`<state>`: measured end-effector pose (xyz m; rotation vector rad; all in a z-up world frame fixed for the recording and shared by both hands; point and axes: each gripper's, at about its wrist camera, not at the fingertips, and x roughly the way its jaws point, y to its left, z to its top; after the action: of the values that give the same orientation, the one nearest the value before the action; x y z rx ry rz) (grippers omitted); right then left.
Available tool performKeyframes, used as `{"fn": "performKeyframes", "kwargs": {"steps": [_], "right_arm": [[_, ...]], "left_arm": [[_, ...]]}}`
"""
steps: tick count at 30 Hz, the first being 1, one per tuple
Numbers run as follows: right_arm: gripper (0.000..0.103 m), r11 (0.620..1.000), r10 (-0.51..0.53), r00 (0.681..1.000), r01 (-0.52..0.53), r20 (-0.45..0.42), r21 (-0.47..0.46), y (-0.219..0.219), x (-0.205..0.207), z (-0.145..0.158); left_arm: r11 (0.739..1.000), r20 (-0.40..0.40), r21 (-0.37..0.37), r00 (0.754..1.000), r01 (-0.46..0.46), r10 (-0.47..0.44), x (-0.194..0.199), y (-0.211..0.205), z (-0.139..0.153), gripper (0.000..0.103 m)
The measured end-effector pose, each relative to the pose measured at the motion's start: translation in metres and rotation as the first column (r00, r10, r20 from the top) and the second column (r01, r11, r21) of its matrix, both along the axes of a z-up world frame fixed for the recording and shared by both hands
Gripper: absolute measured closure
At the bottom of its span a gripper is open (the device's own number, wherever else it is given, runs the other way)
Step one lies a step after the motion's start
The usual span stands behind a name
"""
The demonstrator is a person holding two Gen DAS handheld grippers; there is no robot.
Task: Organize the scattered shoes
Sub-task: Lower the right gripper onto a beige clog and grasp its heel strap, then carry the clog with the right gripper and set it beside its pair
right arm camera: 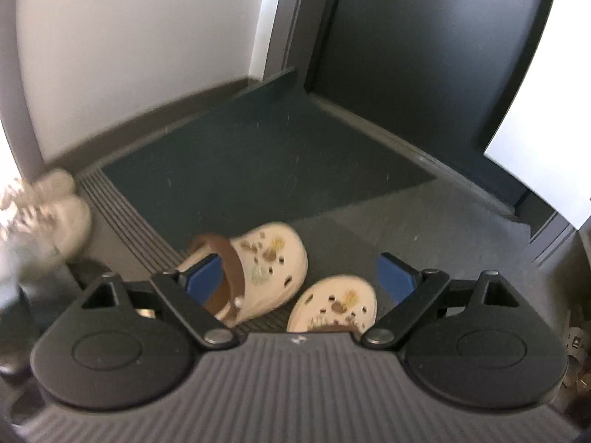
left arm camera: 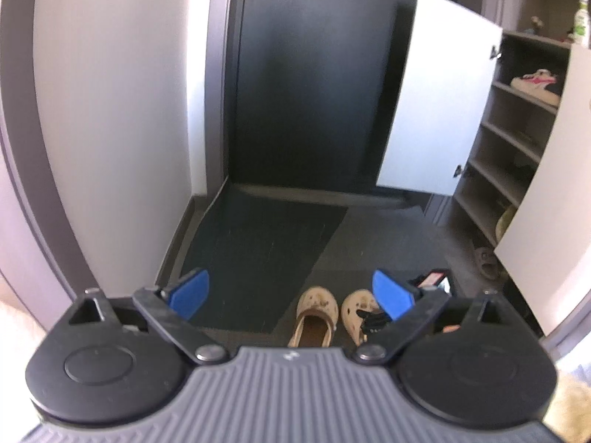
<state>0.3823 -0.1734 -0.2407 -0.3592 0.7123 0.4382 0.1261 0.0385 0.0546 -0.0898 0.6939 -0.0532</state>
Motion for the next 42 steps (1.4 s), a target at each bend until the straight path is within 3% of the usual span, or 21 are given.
{"fn": "performKeyframes", "kwargs": {"steps": [5,8,12,14,16,19,24,26,29,33,42], "right_arm": [[0.011,0.984,-0.158,0.987,0.160,-0.032,0.073,-0.021,0.022,-0.056],[0.011,0.948,-0.273,0.960,0.279,-0.059,0.153,-0.039,0.035,-0.089],[0.011,0.945,-0.283,0.959,0.283,-0.023,0.165,-0.045,0.045,-0.121],[0.000,0.944,-0.274,0.961,0.275,-0.032,0.182,-0.045,0.049,-0.134],[0.000,0.940,-0.307,0.948,0.316,-0.085,0.126,-0.047,0.057,-0.151],[0.000,0.914,-0.343,0.925,0.368,-0.162,0.171,-0.055,0.061,-0.165],[0.000,0.920,-0.352,0.902,0.382,-0.251,0.084,-0.048,0.067,-0.189],[0.000,0.913,-0.365,0.893,0.399,-0.262,0.086,-0.048,0.069,-0.190],[0.001,0.882,-0.427,0.852,0.467,-0.304,0.070,-0.047,0.072,-0.183],[0.002,0.796,-0.532,0.786,0.591,-0.314,0.132,-0.060,0.068,-0.163],[0.002,0.726,-0.566,0.782,0.623,-0.261,0.291,0.009,0.073,-0.079]], "left_arm": [[0.999,-0.060,-0.020,0.997,-0.047,0.045,0.027,0.011,-0.015,0.006],[0.998,-0.075,-0.010,0.995,-0.059,0.058,0.042,0.012,-0.021,0.006],[0.997,-0.126,-0.013,0.990,-0.070,0.068,0.073,0.013,-0.037,0.006],[0.997,-0.148,-0.018,0.987,-0.073,0.070,0.082,0.011,-0.043,0.006],[0.997,-0.166,-0.023,0.984,-0.074,0.069,0.089,0.010,-0.047,0.006],[0.997,-0.190,-0.028,0.980,-0.070,0.064,0.099,0.007,-0.055,0.006],[0.997,-0.186,-0.020,0.980,-0.079,0.074,0.101,0.005,-0.056,0.006],[0.996,-0.184,-0.023,0.980,-0.084,0.079,0.101,0.007,-0.054,0.006],[0.994,-0.156,-0.021,0.983,-0.105,0.101,0.096,0.012,-0.047,0.006],[0.990,-0.113,-0.023,0.984,-0.139,0.136,0.084,0.022,-0.034,0.006],[0.976,-0.020,-0.037,0.976,-0.217,0.216,0.051,0.053,-0.006,0.006]]}}
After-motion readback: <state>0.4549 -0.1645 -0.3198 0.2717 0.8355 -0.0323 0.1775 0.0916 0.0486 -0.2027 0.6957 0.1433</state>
